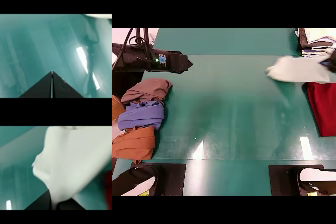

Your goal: Fold the shirts.

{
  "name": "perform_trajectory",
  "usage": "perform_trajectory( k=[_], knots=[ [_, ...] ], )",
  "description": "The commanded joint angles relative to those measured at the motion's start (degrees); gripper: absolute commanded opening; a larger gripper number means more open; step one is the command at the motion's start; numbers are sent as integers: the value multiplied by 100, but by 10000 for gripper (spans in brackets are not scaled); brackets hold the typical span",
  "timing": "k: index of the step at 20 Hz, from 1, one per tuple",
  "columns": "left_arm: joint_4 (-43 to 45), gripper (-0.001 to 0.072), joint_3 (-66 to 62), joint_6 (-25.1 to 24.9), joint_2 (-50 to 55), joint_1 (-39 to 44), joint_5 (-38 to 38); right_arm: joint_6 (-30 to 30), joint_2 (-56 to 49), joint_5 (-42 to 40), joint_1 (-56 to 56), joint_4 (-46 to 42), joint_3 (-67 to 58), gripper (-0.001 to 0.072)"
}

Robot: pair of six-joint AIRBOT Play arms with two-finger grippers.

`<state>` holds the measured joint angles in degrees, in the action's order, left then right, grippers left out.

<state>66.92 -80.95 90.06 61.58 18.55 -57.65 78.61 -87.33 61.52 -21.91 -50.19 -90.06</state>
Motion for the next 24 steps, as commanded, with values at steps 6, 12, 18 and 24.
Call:
perform_trajectory(
  k=[6, 12, 18, 24],
  knots=[
    [-7, 24, 0, 17, -4, 271, 415, 258, 76, -417, -1189, 160, -28, 16],
    [-2, 24, 0, -4, -4, 271, 391, 260, 210, 509, -1193, -9, -946, 16],
    [15, 24, 0, -55, -4, 271, 356, 765, 927, 1399, -1189, -2363, -979, 16],
    [33, 24, 0, -221, -4, 271, 92, 857, 1615, 1790, -1561, -2640, 450, 17]
  ],
)
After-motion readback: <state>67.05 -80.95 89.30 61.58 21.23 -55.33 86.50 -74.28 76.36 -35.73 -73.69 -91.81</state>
